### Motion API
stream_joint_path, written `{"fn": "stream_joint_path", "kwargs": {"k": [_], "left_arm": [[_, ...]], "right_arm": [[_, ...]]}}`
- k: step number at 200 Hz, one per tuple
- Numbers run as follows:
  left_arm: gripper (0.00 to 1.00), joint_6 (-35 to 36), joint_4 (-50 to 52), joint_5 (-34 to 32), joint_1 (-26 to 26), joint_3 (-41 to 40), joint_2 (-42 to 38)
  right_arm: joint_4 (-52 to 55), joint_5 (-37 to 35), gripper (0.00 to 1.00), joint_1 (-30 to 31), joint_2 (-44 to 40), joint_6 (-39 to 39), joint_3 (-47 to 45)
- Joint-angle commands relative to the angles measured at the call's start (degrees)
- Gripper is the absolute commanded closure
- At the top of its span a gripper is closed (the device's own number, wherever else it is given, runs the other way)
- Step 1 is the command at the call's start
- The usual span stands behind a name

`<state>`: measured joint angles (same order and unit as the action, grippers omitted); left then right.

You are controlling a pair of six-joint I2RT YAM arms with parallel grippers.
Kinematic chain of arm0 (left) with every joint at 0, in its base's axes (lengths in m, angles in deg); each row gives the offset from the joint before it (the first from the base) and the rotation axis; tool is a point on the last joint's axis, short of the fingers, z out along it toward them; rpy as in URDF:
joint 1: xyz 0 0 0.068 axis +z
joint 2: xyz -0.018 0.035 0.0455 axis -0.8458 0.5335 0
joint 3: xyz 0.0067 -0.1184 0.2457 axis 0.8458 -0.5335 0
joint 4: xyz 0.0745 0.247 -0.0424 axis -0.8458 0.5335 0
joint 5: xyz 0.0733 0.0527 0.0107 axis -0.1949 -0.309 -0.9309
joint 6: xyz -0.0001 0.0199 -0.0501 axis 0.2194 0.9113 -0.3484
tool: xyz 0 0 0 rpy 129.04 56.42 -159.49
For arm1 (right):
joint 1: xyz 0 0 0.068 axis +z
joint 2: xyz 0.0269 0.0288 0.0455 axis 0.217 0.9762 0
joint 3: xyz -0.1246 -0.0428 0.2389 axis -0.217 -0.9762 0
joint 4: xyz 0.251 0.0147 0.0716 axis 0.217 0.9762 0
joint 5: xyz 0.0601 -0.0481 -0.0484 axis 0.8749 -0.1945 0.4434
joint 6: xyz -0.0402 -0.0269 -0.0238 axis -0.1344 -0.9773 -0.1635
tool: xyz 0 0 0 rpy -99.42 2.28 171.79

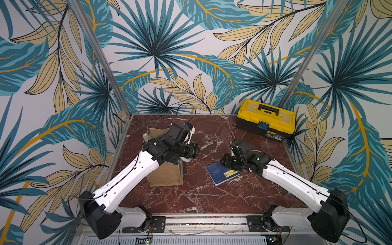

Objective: Put the books into the canvas bag
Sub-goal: Adjust the book at the center of the board.

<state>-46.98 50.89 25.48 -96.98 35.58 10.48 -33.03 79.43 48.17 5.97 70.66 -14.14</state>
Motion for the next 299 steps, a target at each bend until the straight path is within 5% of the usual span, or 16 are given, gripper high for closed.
{"fn": "stream_joint_path", "kwargs": {"k": [1,75,154,242,299], "left_arm": [[0.49,1.4,-2.1,-1.4,-2.5,5.5,5.6],[0.45,5.5,-4.9,5.1,-3.5,14.0,27.6],[0.42,5.8,-7.3,11.9,-3.2,19.5,43.7],[0.42,-0.3,-13.7,17.2,-2.1,8.2,41.6],[0.43,-14.3,-29.1,23.3,-4.7,-5.9,32.5]], "right_arm": [[-0.7,-2.2,0.56,-0.6,-2.4,3.2,-5.8],[-12.4,-1.5,0.53,-2.1,-3.7,12.7,-19.8],[-19.5,0.7,0.53,-4.3,6.4,14.2,-21.6],[-22.6,4.9,0.64,-9.6,14.0,8.0,-16.5],[-15.4,6.5,0.80,-10.8,20.6,1.7,-8.4]]}}
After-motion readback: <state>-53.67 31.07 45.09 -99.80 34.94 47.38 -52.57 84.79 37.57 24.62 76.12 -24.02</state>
